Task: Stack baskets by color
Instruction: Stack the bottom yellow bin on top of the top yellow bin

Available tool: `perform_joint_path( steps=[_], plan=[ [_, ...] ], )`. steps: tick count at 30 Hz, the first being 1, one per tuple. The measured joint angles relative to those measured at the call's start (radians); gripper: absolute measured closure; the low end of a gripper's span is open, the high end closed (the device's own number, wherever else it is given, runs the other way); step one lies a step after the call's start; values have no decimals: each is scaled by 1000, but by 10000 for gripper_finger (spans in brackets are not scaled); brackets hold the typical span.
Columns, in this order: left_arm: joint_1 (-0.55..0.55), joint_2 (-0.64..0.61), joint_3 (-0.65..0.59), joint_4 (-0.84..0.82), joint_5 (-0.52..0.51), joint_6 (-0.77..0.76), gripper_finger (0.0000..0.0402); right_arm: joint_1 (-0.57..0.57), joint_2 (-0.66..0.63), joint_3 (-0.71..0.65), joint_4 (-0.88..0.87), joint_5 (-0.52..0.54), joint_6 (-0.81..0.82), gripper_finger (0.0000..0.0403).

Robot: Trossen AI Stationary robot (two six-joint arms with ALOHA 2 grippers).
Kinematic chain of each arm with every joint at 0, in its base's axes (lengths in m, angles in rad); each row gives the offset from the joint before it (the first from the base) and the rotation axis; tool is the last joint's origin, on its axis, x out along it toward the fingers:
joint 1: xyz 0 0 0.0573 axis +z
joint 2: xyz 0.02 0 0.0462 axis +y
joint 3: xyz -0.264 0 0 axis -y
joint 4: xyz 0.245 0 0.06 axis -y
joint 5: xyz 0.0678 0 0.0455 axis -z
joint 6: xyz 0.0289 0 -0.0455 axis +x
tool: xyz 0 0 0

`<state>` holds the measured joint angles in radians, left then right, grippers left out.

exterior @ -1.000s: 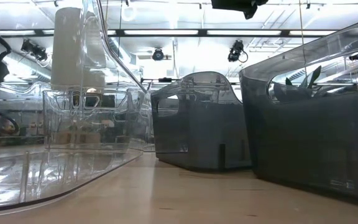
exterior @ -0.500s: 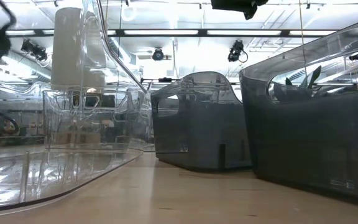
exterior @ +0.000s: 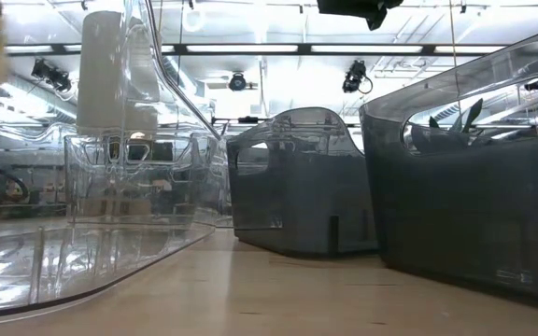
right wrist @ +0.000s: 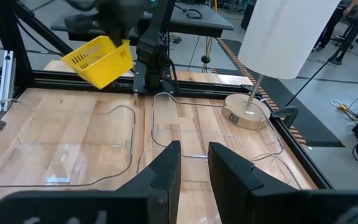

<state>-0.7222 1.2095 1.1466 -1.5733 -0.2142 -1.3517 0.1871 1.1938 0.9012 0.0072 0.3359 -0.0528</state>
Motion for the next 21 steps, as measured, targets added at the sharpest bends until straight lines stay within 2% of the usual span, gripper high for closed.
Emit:
perform_joint_path(
  steps=[7,13,16,21],
  plan=[
    [106,-5,56,2,-316,35,397,0,26,0,57,18,-1,316],
    [219,-5,57,9,-512,111,397,-2,109,0,155,99,-28,316],
    [280,-4,62,36,-513,185,397,-6,147,1,179,122,-29,316],
    [420,-5,78,203,-428,406,397,-13,209,98,66,108,-21,316]
  ],
)
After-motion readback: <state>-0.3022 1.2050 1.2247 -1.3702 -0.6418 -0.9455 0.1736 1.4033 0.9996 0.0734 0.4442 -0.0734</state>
